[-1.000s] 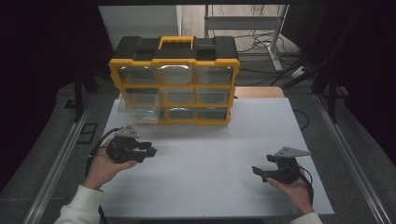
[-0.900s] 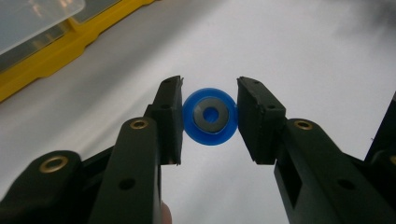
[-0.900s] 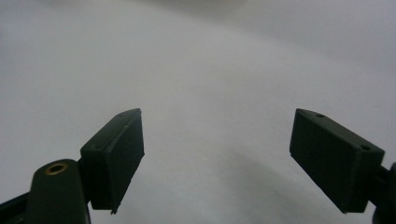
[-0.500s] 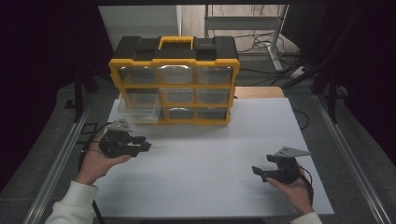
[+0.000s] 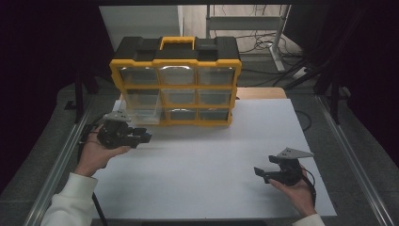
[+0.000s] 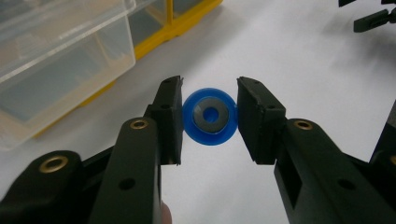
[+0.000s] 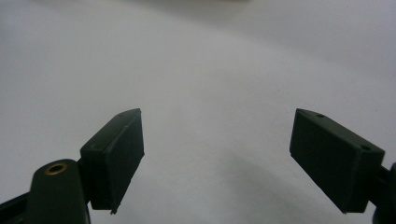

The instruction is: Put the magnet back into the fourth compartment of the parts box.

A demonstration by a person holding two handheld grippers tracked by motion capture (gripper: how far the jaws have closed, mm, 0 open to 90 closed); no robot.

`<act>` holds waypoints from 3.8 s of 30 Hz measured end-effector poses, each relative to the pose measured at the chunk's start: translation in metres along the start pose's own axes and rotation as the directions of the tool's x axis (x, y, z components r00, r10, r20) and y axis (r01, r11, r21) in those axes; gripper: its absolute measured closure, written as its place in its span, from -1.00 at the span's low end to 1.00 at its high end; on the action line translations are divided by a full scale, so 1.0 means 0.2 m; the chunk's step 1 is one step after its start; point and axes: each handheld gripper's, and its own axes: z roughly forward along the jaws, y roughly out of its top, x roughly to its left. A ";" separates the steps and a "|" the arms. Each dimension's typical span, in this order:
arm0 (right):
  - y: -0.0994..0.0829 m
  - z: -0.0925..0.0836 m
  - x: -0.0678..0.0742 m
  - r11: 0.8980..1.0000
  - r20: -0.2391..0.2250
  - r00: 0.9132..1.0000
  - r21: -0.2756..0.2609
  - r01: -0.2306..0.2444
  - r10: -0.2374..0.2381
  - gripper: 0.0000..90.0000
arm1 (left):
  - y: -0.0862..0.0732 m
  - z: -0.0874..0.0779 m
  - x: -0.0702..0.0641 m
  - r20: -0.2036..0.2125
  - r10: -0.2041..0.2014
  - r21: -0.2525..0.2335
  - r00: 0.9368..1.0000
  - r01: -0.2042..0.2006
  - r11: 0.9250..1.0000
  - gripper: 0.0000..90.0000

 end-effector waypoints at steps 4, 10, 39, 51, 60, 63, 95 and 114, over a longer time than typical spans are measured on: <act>0.00 0.00 0.00 1.000 -0.001 1.000 -0.001 0.000 0.000 -0.60 | 0.03 -0.02 0.01 -0.005 0.007 -0.003 1.000 -0.007 1.000 0.38; 0.00 0.00 0.00 1.000 -0.001 1.000 -0.003 -0.003 0.003 -0.60 | 0.07 -0.04 0.02 -0.010 0.007 -0.014 1.000 -0.007 1.000 0.38; 0.01 -0.01 0.00 1.000 -0.011 1.000 -0.020 0.007 -0.007 -0.60 | 0.24 -0.10 0.11 -0.042 0.004 -0.046 0.999 -0.006 0.999 0.38; 0.01 -0.01 0.00 1.000 -0.012 1.000 -0.021 0.013 -0.013 -0.61 | 0.31 -0.08 0.14 -0.074 -0.006 -0.066 0.997 0.001 0.998 0.38; 0.01 -0.01 0.00 1.000 -0.011 1.000 -0.017 0.008 -0.009 -0.61 | 0.35 -0.05 0.20 -0.117 -0.033 -0.069 0.993 0.025 0.997 0.38; 0.01 -0.01 0.00 1.000 -0.012 1.000 -0.016 0.007 -0.007 -0.60 | 0.36 -0.04 0.22 -0.134 -0.039 -0.065 0.990 0.030 0.997 0.38; 0.00 0.00 0.00 1.000 -0.003 1.000 -0.001 0.009 -0.009 -0.60 | 0.32 0.11 0.31 -0.243 -0.083 -0.072 0.966 0.068 0.995 -0.53; 0.00 -0.01 0.01 1.000 -0.004 1.000 -0.015 0.010 -0.010 -0.60 | 0.23 -0.02 0.11 -0.181 -0.027 -0.120 0.983 0.005 0.993 -0.70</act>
